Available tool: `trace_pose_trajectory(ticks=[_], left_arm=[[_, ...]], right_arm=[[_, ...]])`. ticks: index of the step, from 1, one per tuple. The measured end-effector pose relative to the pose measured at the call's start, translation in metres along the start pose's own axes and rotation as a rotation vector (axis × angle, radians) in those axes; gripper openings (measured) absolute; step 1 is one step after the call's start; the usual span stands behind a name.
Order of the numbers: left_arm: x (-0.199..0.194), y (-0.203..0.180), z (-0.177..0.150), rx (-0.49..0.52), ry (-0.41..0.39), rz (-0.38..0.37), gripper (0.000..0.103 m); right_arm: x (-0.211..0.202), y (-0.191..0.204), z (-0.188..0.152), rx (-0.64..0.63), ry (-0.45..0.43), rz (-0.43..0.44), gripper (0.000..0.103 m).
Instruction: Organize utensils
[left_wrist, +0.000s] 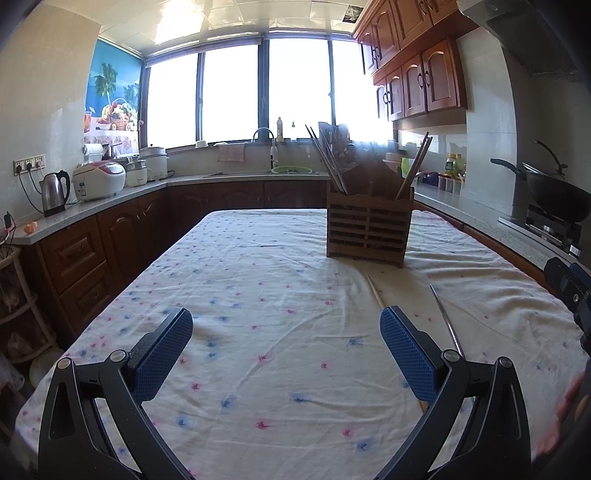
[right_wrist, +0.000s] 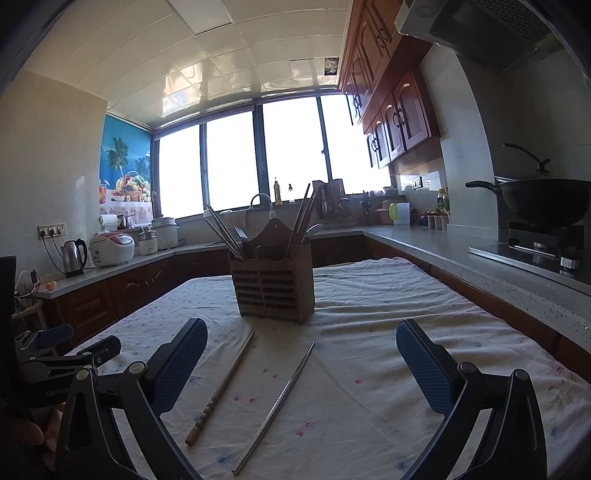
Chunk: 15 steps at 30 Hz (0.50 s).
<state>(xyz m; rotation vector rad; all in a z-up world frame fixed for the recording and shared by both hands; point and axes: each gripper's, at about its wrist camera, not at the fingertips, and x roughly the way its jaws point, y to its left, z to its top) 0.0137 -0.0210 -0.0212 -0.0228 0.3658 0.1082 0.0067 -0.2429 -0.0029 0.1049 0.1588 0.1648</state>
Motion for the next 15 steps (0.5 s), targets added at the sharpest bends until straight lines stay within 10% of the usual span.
trace_pose_trajectory(ticks=[15], left_arm=[[-0.0038,-0.0098,0.0007,0.019,-0.002,-0.013,0.103]], right_arm=[[-0.0049,-0.0033,0.0044,0.018,-0.015,-0.013,0.103]])
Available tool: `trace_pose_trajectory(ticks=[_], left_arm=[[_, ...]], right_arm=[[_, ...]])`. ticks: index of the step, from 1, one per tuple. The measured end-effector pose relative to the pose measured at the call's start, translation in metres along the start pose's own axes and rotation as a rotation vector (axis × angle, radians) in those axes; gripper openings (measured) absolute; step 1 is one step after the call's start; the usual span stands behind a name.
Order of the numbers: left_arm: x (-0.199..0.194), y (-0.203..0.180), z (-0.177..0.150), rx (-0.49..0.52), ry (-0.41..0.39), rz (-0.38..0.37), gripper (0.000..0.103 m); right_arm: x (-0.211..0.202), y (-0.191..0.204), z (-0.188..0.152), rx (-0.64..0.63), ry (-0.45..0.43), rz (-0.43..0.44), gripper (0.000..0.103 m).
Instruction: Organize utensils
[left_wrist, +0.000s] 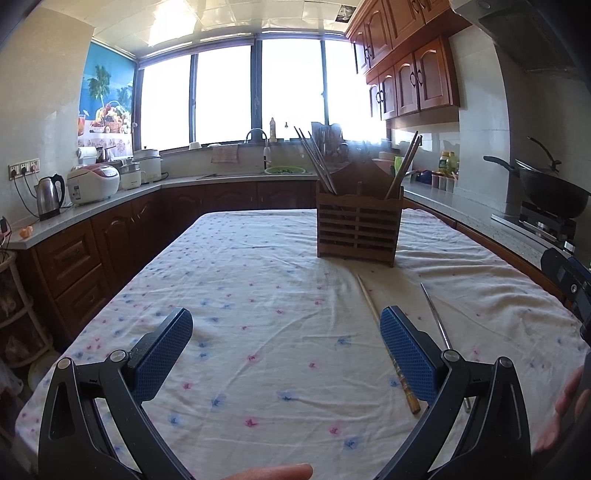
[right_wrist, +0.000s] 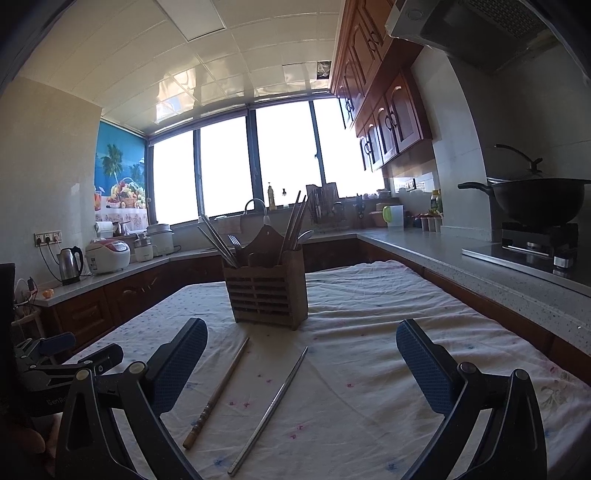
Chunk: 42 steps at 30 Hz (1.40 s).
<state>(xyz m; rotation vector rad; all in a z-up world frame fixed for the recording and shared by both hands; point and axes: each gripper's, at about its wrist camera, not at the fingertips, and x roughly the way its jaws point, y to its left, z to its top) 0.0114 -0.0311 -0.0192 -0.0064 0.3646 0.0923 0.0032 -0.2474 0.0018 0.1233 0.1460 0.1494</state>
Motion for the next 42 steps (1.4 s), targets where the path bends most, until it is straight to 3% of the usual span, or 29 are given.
trace_pose_trajectory(ticks=[42], left_arm=[[-0.0006,-0.0014,0.0009,0.007,-0.001,0.001,0.103]], right_arm=[[0.0002,-0.0014,-0.0013,0.009,0.004,0.005,0.103]])
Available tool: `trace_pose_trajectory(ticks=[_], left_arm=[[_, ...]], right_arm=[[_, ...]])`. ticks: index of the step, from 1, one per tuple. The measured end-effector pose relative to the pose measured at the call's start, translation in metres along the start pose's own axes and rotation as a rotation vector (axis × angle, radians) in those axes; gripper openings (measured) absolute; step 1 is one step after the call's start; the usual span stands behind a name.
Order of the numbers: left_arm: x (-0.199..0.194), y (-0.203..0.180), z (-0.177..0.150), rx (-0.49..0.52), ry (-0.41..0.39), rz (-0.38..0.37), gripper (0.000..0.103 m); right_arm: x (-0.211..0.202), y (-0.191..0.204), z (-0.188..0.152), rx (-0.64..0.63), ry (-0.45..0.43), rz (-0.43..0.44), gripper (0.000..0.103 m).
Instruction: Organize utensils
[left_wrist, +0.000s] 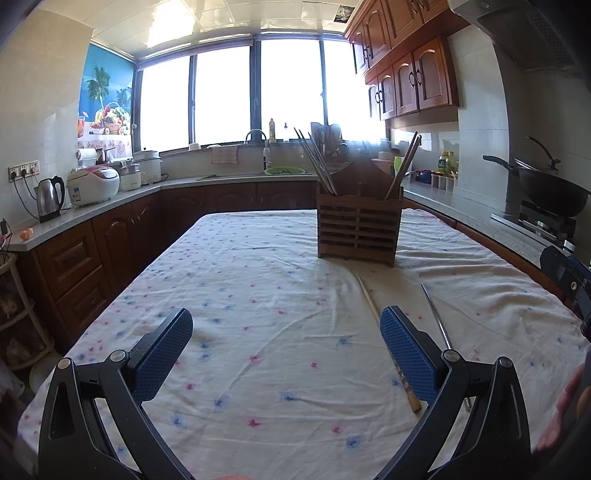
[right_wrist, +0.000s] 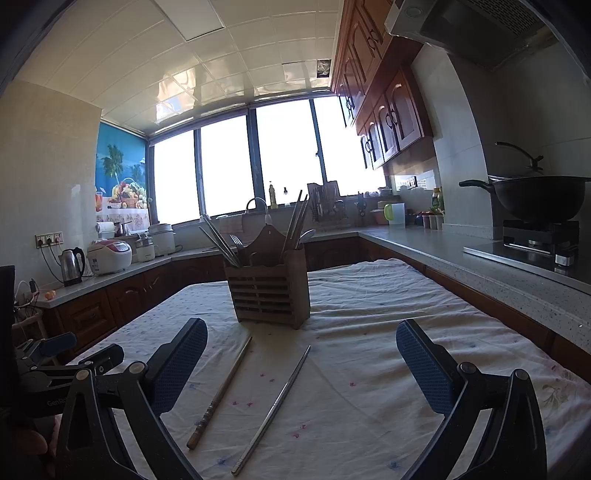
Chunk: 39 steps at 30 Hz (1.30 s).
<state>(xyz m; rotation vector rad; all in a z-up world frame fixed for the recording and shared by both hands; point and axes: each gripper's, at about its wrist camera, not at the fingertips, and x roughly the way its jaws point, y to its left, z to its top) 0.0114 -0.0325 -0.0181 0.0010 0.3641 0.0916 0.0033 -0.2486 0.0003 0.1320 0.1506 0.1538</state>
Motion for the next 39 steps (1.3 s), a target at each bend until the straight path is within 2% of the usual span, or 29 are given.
trace_pose_trajectory(ticks=[39], left_arm=[[0.0027,-0.0005,-0.0005,0.005,0.012,-0.013,0.103]], right_arm=[[0.0008,0.0003,-0.0012,0.001,0.005,0.001,0.103]])
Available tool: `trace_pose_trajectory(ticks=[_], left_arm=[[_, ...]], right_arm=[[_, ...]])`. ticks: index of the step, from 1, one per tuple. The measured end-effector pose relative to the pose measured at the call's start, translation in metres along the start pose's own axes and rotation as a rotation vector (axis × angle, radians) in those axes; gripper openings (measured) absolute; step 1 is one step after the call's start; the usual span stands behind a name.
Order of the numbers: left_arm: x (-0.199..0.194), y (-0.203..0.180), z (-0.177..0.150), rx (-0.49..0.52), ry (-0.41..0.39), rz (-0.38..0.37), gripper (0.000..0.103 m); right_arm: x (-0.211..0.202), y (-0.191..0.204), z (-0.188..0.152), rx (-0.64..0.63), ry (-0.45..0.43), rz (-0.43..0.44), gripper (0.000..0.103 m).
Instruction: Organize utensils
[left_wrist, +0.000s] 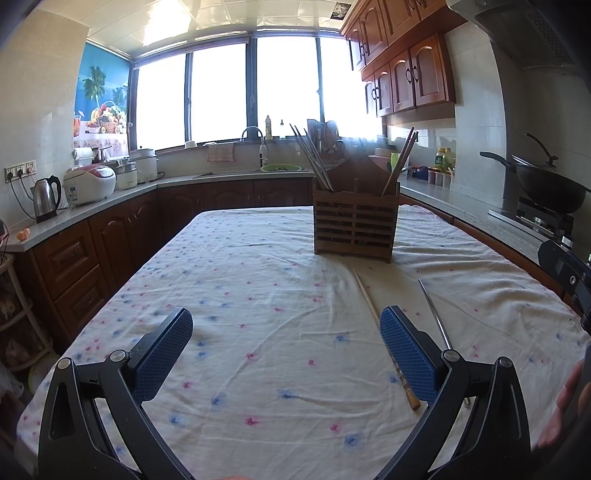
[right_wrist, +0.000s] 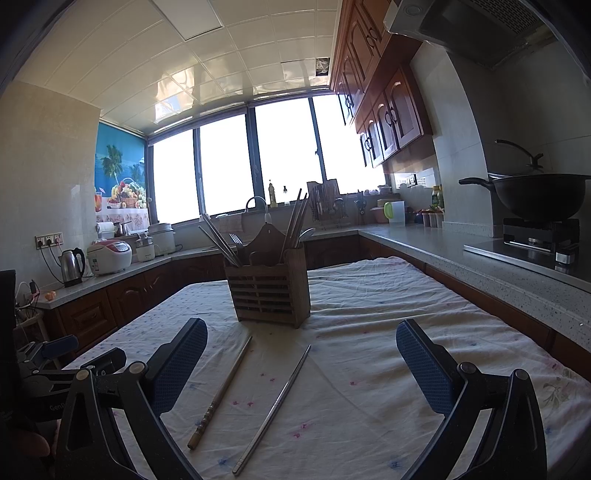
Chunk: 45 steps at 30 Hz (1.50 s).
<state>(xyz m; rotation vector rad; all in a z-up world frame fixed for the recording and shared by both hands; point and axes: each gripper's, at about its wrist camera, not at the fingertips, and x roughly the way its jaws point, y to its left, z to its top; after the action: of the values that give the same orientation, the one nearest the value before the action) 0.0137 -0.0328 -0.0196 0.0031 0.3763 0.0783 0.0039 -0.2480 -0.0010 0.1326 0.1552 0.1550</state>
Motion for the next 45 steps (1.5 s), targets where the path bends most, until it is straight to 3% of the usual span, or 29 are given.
trace_pose_trajectory(ticks=[45], left_arm=[[0.011,0.006,0.001,0.004,0.036,-0.035,0.103]], right_arm=[[0.005,0.002,0.001,0.006,0.024,0.002,0.103]])
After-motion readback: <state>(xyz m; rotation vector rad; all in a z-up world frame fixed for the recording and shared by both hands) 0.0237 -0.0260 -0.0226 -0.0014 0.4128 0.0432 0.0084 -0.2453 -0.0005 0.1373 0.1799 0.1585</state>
